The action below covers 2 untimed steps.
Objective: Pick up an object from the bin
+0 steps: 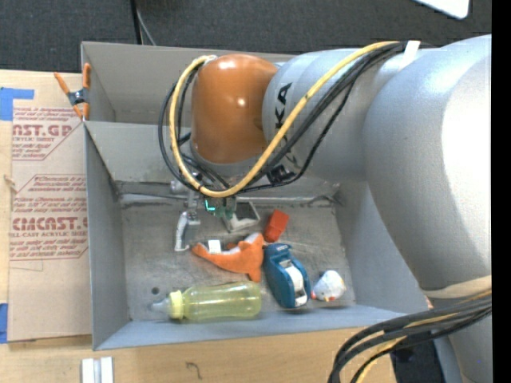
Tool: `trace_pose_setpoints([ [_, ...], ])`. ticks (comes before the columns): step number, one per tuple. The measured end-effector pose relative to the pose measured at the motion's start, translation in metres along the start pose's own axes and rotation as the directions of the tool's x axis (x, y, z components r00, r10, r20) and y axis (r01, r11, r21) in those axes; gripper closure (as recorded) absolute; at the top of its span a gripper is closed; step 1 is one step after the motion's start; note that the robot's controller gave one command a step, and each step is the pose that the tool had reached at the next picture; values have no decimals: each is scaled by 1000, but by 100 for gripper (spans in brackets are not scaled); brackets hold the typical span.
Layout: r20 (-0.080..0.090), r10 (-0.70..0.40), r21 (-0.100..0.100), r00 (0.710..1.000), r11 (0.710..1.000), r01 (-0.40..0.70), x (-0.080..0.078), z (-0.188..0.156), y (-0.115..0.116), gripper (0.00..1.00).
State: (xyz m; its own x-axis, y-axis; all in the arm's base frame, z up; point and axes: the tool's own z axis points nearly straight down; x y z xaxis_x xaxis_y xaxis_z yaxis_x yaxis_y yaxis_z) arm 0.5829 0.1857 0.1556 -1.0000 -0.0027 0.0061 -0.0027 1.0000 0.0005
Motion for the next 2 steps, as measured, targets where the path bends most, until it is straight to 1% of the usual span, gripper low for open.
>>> trace_pose_setpoints([
  [1, 7, 2, -1, 1000, 1000, -2, -2, -5, -1, 0],
  [2, 8, -69, 0, 998, 998, 69, 29, -4, -65, 0],
])
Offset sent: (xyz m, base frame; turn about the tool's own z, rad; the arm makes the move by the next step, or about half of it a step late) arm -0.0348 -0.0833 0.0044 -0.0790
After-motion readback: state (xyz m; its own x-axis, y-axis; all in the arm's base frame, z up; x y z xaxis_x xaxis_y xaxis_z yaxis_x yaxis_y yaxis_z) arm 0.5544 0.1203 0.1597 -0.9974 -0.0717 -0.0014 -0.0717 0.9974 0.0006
